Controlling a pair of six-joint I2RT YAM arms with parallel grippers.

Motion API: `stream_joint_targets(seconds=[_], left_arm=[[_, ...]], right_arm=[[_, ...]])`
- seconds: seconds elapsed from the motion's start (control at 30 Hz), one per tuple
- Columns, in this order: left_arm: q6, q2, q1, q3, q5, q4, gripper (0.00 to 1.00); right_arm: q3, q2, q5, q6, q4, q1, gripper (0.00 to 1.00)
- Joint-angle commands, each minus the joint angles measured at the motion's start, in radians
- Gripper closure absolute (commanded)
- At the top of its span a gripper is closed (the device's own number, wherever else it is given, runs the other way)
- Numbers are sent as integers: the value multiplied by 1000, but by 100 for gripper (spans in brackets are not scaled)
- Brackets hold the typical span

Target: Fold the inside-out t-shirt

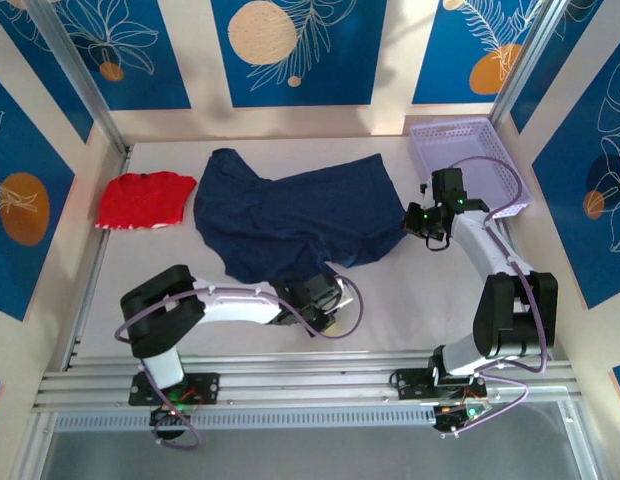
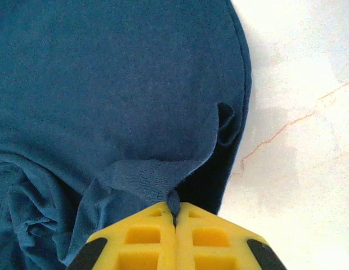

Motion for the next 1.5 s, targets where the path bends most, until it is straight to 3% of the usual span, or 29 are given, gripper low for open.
stream_joint_targets(seconds=[0.0, 0.1, 0.23, 0.37, 0.63, 0.8, 0.97, 1.1, 1.23, 1.47], left_arm=[[26, 57, -18, -1, -35, -77, 83], [36, 29, -17, -15, -24, -68, 100], [3, -108, 20, -75, 27, -14, 100], [-74, -344, 109, -145, 47, 10, 100], [-192, -785, 338, -123, -251, -122, 100], [-67, -880, 364, 146, -573, -274, 100], [94, -915, 364, 431, -753, -312, 100], [254, -901, 364, 687, -818, -321, 100], [370, -830, 364, 979, -792, -357, 100], [621, -487, 364, 1492, -834, -390, 100]], right_arm=[[-2, 1, -29, -15, -25, 4, 100], [-1, -1, -30, -12, -25, 4, 100], [-10, -29, -47, 2, -14, 3, 100], [-24, -106, -79, 33, 15, -11, 100], [-12, -213, -124, 87, 75, -12, 100], [115, -348, -34, 78, 33, -10, 100], [319, -457, 30, 57, -41, -9, 100], [482, -523, 83, 25, -107, -10, 100], [636, -577, 116, 3, -154, -9, 100], [782, -570, 162, -33, -175, -10, 100]])
